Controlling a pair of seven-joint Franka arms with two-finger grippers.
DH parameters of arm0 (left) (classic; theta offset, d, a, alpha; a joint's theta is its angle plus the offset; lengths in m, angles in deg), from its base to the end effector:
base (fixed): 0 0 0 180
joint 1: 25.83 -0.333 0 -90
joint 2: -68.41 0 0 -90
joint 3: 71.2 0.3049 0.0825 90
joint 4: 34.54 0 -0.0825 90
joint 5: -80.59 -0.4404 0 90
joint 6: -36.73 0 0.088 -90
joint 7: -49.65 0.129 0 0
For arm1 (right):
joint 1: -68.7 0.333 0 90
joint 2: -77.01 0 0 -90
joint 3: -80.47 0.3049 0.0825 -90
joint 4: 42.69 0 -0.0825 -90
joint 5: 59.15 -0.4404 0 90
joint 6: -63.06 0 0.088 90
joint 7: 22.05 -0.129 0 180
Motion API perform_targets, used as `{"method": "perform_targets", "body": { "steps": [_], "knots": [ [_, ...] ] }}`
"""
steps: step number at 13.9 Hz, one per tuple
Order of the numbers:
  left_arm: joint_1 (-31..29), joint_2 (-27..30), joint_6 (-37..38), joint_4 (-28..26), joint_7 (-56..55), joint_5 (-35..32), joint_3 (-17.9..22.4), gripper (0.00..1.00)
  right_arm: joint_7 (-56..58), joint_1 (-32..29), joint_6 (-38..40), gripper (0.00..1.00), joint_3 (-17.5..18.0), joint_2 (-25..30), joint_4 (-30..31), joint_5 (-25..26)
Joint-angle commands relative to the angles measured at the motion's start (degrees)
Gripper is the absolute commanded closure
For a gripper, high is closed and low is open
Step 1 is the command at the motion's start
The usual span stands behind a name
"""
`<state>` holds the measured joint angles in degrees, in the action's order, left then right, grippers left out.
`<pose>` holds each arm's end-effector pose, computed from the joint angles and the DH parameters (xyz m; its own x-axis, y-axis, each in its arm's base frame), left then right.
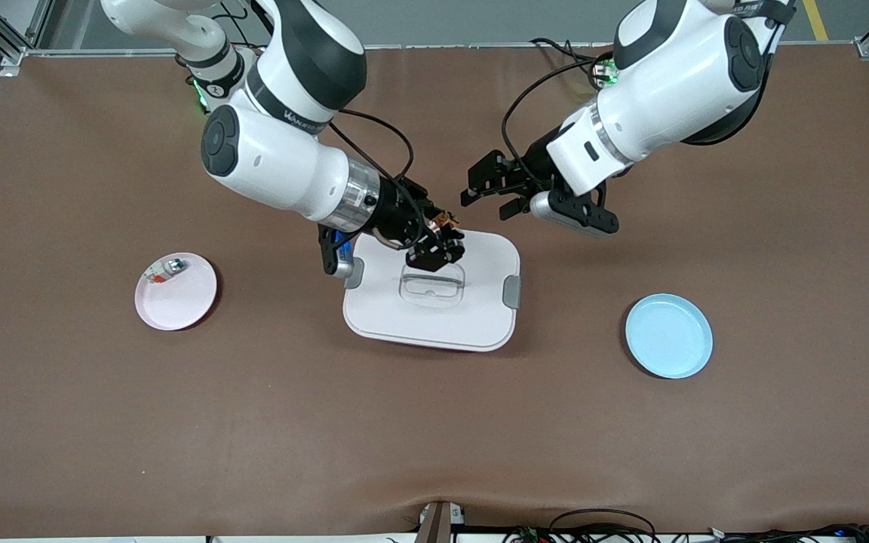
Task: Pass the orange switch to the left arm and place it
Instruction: 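Grasp the switch with the left gripper above the box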
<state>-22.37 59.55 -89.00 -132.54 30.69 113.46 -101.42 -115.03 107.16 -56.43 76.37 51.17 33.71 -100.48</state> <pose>0.5742 -0.3972 0.5036 0.9992 0.0318 0.0249 0.0091 -0.7779 0.6283 0.6129 0.4864 0.4777 0.2754 -0.7255 -0.6307 -0.9608 -0.2299 -0.1551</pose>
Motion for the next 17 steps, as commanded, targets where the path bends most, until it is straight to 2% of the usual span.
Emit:
{"method": "perform_targets", "body": {
  "steps": [1, 5, 6, 9, 11, 12, 16, 17],
  "knots": [
    [1.2, -1.7, -4.2, -0.1, -0.7, 1.1, -0.3, 0.25, -2.8, 1.4, -1.1, 1.00, -0.6, -0.8, -2.0, -1.4],
    [2.9, -3.6, -7.9, -0.1, -3.1, 1.1, -0.3, 0.30, -4.9, 2.5, -2.9, 1.00, -0.6, -0.9, -2.2, -1.4],
    [3.0, -3.7, -8.0, -0.1, -3.6, 1.1, -0.3, 0.36, -5.7, 2.5, -3.4, 1.00, -0.6, -0.9, -2.2, -1.4],
    [3.3, -3.7, -7.9, 0.1, -6.3, 1.1, -0.3, 0.73, -6.3, 2.5, -3.4, 1.00, -0.6, -1.1, -2.2, -1.4],
    [3.0, -3.7, -7.8, 0.1, -6.9, 1.1, -0.3, 0.93, -6.1, 2.4, -3.4, 1.00, -0.6, -1.3, -2.2, -1.4],
    [3.0, -3.6, -7.6, 0.2, -6.8, 1.0, -0.3, 1.00, -6.1, 2.2, -3.4, 1.00, -0.6, -1.4, -2.2, -1.4],
    [2.7, -3.6, -7.5, 0.6, -5.6, -0.3, -0.2, 1.00, -6.1, 2.1, -3.4, 1.00, -0.6, -1.7, -2.2, -1.4],
    [2.5, -3.6, -7.5, 0.6, -3.8, -1.2, -0.1, 1.00, -6.0, 1.9, -3.3, 0.78, -0.6, -1.7, -2.2, -1.4]
  ]
}}
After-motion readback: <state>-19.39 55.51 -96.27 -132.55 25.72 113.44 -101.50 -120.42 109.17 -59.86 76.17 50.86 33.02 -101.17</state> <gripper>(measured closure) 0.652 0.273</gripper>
